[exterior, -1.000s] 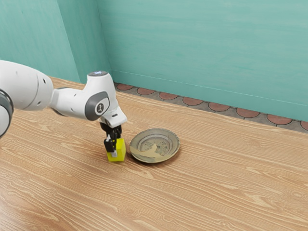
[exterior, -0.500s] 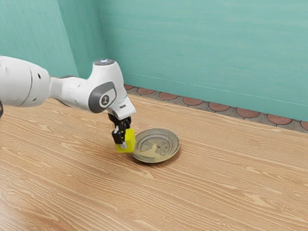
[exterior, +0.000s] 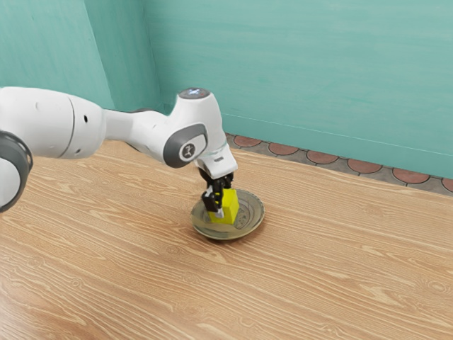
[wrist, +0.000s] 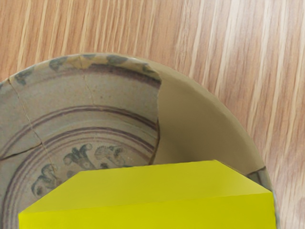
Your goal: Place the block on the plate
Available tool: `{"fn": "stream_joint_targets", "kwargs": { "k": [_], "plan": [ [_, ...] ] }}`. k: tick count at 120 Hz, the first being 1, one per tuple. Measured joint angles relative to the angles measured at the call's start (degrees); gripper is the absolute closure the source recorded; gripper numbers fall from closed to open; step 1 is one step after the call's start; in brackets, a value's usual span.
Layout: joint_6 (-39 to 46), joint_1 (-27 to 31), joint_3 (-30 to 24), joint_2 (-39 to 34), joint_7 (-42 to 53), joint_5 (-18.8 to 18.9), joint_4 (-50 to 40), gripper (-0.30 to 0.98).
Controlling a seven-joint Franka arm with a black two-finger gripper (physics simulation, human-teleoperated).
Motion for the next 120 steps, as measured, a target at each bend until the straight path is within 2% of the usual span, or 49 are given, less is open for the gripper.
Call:
{"fn": "stream_joint_targets", "kwargs": {
  "k": [29,54,73,93,120],
  "plan": [
    [0.03,3.49,-3.79,4.68,-1.91,4.3,5.29,0.29],
    [0.08,4.0,-4.22,7.36,-3.03,5.67,6.7,0.29],
    [0.0,4.07,-4.23,7.63,-3.63,5.79,6.79,0.16],
    [-1.31,3.93,-4.16,4.17,-4.65,6.27,6.6,0.07],
    [-5.73,3.56,-3.91,-2.07,-6.87,6.32,6.0,0.03]
  ]
}}
